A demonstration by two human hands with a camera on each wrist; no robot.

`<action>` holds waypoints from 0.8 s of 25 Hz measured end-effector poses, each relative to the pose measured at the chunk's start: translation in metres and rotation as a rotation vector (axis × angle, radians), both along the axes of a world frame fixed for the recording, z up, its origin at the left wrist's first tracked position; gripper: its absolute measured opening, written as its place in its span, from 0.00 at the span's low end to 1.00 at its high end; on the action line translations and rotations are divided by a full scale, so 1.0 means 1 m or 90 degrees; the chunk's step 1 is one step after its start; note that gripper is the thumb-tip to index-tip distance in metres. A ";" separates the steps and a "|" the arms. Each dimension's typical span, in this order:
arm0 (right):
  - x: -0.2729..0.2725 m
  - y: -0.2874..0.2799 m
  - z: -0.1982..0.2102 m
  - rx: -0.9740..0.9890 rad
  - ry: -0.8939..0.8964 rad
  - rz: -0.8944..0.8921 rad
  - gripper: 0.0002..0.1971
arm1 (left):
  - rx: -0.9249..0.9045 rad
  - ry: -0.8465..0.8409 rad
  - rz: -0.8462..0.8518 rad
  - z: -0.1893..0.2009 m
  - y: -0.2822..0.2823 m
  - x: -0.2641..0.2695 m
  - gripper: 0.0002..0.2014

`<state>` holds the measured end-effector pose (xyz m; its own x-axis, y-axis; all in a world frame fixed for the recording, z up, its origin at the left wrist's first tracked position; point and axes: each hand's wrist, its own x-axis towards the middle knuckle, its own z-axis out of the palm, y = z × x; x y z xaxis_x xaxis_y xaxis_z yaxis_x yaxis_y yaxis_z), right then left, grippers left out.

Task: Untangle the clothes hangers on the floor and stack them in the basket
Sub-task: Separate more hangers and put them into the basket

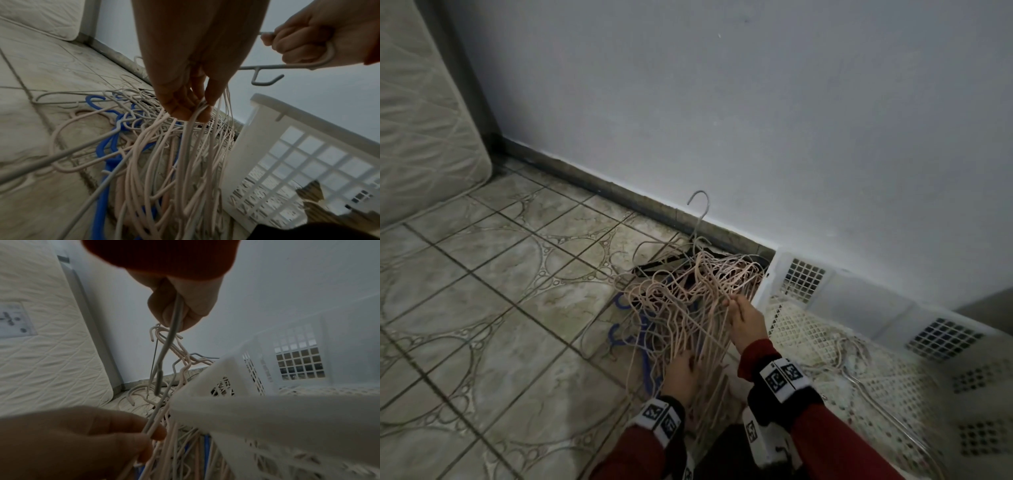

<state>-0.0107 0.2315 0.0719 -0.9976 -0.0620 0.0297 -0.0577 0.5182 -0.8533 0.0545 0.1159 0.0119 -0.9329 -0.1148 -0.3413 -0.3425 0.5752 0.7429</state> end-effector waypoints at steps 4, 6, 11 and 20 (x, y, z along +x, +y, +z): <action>-0.012 0.003 -0.004 -0.047 -0.049 -0.054 0.15 | -0.005 0.029 -0.015 -0.003 -0.004 0.007 0.13; -0.021 0.007 -0.012 -0.057 -0.079 -0.064 0.18 | -0.004 0.042 -0.020 -0.002 -0.005 0.011 0.11; -0.037 0.015 -0.007 -0.217 -0.204 -0.121 0.19 | 0.013 0.071 -0.018 -0.002 -0.008 0.023 0.12; -0.036 0.029 0.024 -0.235 -0.182 -0.083 0.19 | 0.017 0.028 -0.015 0.003 -0.009 0.026 0.15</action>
